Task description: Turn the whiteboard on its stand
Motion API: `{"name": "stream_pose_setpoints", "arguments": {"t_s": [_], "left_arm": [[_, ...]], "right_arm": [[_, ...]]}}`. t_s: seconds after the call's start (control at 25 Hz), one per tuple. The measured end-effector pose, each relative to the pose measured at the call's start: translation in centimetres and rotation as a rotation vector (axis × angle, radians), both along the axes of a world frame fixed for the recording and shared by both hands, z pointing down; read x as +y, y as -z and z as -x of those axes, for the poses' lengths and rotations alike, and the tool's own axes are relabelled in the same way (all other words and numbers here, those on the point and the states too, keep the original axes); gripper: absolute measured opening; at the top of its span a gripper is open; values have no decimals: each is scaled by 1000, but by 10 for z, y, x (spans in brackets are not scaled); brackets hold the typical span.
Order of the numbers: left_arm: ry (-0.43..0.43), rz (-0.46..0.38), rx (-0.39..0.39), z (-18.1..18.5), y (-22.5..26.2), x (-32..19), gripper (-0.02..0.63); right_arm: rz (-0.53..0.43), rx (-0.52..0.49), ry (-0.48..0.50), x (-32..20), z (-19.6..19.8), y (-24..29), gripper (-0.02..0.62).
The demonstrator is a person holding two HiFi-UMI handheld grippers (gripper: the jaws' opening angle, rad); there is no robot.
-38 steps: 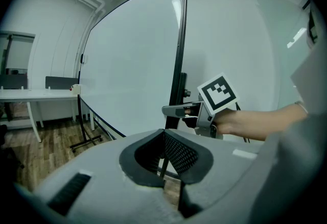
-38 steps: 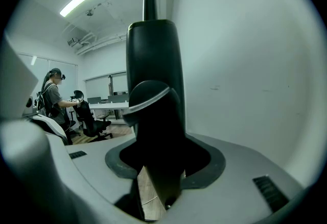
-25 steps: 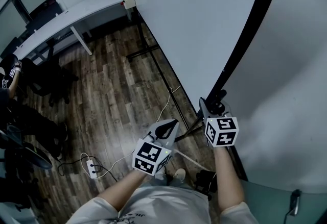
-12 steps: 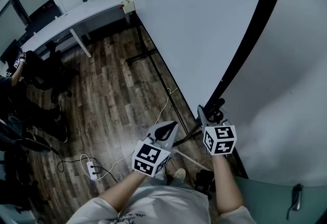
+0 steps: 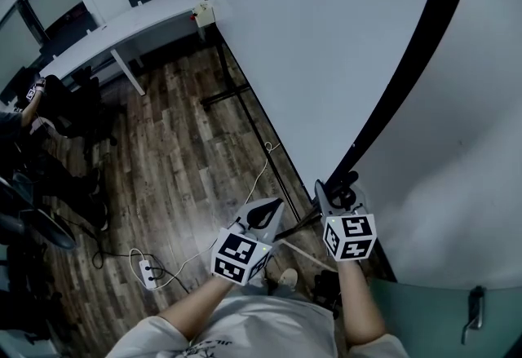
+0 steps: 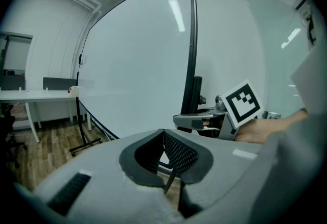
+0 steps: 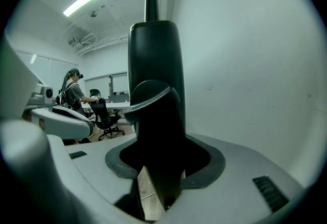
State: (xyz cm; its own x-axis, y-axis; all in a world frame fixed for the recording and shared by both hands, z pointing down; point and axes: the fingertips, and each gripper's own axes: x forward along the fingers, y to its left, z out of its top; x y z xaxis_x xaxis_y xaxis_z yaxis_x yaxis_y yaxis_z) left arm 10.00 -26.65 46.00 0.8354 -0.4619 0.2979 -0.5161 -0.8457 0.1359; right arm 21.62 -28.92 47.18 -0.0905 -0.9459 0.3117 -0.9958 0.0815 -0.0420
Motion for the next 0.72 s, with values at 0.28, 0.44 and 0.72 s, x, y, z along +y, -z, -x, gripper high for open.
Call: {"name": "stream_pose_setpoints", "arguments": {"t_s": [0.28, 0.44, 0.72], "left_arm": [[-9, 4, -1, 1, 0, 13, 11], [-13, -5, -6, 8, 10, 14, 11], [-5, -2, 8, 13, 22, 14, 11]], "right_arm": [[-2, 0, -11, 16, -1, 0, 176], [4, 6, -11, 18, 3, 12, 176], [4, 22, -28, 24, 4, 21, 173]]}}
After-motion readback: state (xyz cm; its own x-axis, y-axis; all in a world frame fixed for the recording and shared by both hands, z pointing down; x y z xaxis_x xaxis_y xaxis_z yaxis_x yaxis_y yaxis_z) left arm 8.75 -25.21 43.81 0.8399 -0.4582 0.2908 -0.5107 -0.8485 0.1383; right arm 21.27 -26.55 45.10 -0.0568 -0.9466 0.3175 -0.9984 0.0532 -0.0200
